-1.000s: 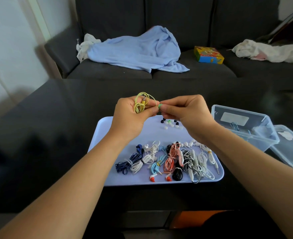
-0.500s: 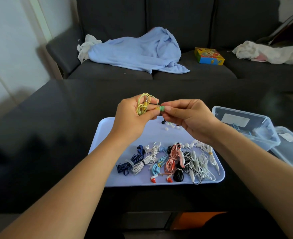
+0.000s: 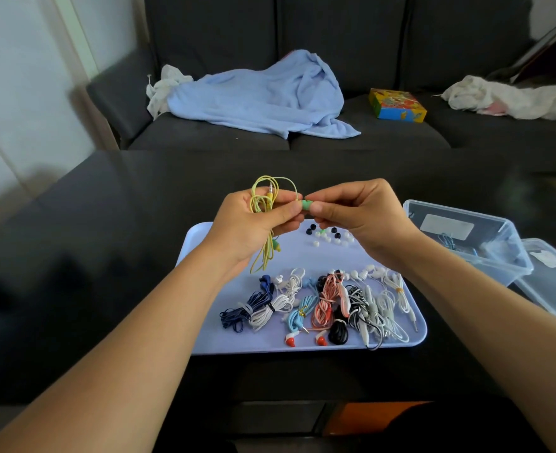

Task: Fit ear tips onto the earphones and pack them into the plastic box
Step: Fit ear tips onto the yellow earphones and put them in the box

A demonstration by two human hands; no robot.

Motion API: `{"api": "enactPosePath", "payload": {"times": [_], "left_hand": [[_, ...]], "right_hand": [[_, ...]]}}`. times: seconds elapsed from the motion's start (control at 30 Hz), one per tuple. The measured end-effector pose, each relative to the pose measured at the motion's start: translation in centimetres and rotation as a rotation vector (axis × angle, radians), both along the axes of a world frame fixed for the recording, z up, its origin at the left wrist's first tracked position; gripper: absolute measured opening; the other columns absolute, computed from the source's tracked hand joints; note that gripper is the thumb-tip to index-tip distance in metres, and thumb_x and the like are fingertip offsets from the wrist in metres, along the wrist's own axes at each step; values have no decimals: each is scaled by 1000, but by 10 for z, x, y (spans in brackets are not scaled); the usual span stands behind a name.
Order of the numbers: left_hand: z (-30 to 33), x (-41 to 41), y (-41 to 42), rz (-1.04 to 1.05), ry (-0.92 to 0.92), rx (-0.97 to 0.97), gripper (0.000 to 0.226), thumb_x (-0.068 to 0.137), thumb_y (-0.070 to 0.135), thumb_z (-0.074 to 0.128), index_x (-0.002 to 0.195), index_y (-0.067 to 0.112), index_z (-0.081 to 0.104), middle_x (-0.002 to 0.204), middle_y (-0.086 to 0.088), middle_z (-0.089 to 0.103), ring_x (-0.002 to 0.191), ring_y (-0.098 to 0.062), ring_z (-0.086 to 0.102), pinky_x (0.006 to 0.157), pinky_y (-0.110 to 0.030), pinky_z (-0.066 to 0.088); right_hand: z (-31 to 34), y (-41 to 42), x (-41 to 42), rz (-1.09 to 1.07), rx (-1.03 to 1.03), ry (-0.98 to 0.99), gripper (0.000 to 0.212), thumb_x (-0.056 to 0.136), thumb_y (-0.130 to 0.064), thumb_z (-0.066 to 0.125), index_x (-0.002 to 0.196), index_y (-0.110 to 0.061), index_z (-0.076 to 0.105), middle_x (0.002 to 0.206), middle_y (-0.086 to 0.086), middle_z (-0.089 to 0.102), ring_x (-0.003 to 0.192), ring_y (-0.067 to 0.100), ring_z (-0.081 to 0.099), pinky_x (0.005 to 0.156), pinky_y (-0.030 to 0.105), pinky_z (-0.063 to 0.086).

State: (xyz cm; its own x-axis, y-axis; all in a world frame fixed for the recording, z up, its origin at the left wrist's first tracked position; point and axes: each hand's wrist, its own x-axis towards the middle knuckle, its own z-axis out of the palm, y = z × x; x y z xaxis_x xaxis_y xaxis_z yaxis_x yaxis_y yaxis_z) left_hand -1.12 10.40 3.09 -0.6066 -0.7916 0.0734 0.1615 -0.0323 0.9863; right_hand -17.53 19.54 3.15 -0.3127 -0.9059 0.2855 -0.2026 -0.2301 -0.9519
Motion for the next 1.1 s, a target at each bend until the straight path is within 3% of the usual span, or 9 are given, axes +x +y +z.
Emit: {"api": "enactPosePath", "payload": {"times": [0.3, 0.4, 0.53, 0.63, 0.87, 1.1], "left_hand": [[-1, -1, 0, 65, -20, -135, 14, 83, -2, 74, 92, 9, 75, 82, -6, 77, 75, -19, 75, 72, -22, 58], [0, -1, 1, 72, -19, -103, 12, 83, -1, 74, 93, 6, 75, 82, -11, 76, 74, -20, 74, 72, -23, 58], [0, -1, -1, 63, -40, -111, 13, 83, -3, 74, 90, 7, 74, 76, -8, 75, 70, -17, 73, 70, -21, 58], [1, 1, -1, 56, -77, -149, 14, 82, -3, 75, 93, 5, 74, 77, -9, 75, 69, -15, 74, 69, -18, 57], [3, 5, 1, -105, 37, 84, 22, 87, -6, 66, 105, 7, 70, 86, -9, 76, 78, -16, 74, 73, -22, 59], [6, 6, 0, -111, 20, 114, 17, 86, -5, 66, 101, 4, 70, 82, -8, 76, 76, -15, 74, 69, -20, 58]], "right_hand": [[1, 0, 2, -30, -19, 26, 17, 81, 2, 75, 98, 3, 76, 87, 20, 76, 75, 30, 71, 72, 31, 62], [1, 0, 3, -74, -70, 138, 14, 82, 1, 76, 96, -1, 78, 82, 11, 77, 73, 30, 73, 70, 30, 62], [0, -1, 5, -122, -102, 338, 12, 82, -2, 78, 94, -3, 80, 80, 5, 76, 65, 16, 70, 64, 23, 58], [1, -2, 3, -96, -70, 399, 12, 82, -5, 79, 94, -4, 80, 78, 6, 76, 65, 21, 69, 63, 23, 57], [1, 0, 0, 33, 26, -4, 27, 72, -9, 78, 97, 2, 76, 87, 20, 76, 71, 20, 70, 67, 23, 58], [3, 1, -2, 115, 91, -135, 26, 71, -12, 74, 96, -2, 75, 89, 16, 75, 77, 21, 69, 69, 23, 58]]}}
